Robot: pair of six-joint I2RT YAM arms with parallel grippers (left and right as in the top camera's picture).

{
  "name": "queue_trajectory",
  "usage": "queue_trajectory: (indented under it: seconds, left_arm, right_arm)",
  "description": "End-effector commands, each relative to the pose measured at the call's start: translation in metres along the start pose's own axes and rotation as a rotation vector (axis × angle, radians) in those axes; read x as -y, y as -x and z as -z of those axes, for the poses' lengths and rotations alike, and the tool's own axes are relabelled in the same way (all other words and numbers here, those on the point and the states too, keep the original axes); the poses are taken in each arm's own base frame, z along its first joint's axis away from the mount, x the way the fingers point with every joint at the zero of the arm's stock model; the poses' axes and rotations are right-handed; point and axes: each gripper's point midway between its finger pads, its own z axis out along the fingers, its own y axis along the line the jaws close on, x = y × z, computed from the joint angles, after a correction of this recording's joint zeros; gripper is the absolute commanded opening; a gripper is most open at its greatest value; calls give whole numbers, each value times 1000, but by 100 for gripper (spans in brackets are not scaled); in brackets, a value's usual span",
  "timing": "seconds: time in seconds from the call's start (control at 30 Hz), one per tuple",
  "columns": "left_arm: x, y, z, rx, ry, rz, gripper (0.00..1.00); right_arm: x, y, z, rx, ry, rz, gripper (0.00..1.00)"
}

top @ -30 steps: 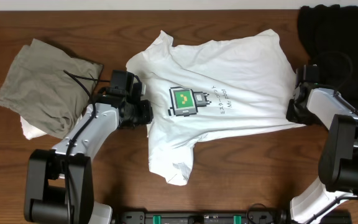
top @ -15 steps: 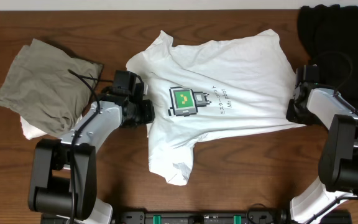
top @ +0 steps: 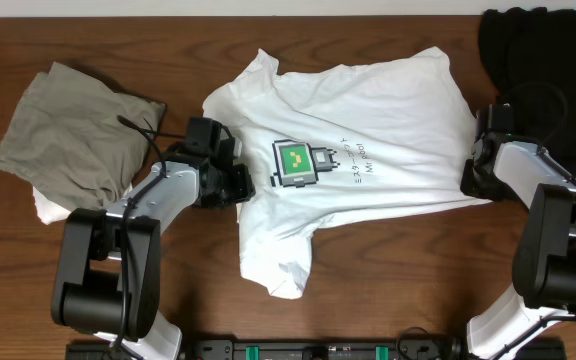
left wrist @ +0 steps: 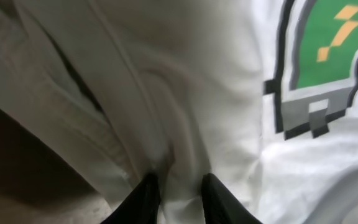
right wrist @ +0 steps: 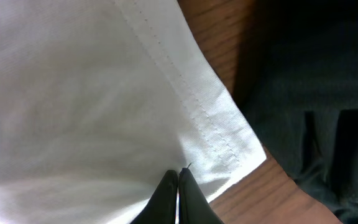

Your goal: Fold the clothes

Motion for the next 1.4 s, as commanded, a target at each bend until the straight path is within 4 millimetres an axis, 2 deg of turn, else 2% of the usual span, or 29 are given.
queue_trajectory:
  seconds: [0.0,0.1,0.2,0.53,0.77,0.97,1.1,1.23,1.37]
  left_arm:
    - [-39,-18,-9,-54,181,44,25]
    - [-60,-16,-3,-40,267,67,25]
    - [-72,-7,2,-10,274,103,25]
    - [-91,32,13,140,249,139,26]
    - [-89,48,15,191,241,63,26]
    - [-81,73,26,260,229,25,26]
    - [-77,67,33,212,231,38,26]
    - [-71,51,54,167,242,43,26]
    - [-54,54,91,251,225,19,31]
  right_arm:
    - [-18,-32,-19,-121,88,12,4]
    - [-18,-32,-19,-122,88,12,4]
    - [-18,-32,-19,-122,87,12,4]
    - [-18,-33,-19,-124,87,13,4]
    - [-18,-33,-19,-124,87,13,4]
    - [-19,-33,-19,-125,91,13,4]
    - [-20,-33,-19,-126,99,12,4]
    - [-21,-31,-19,-118,100,9,4]
    - [-23,-31,-19,-117,112,8,4]
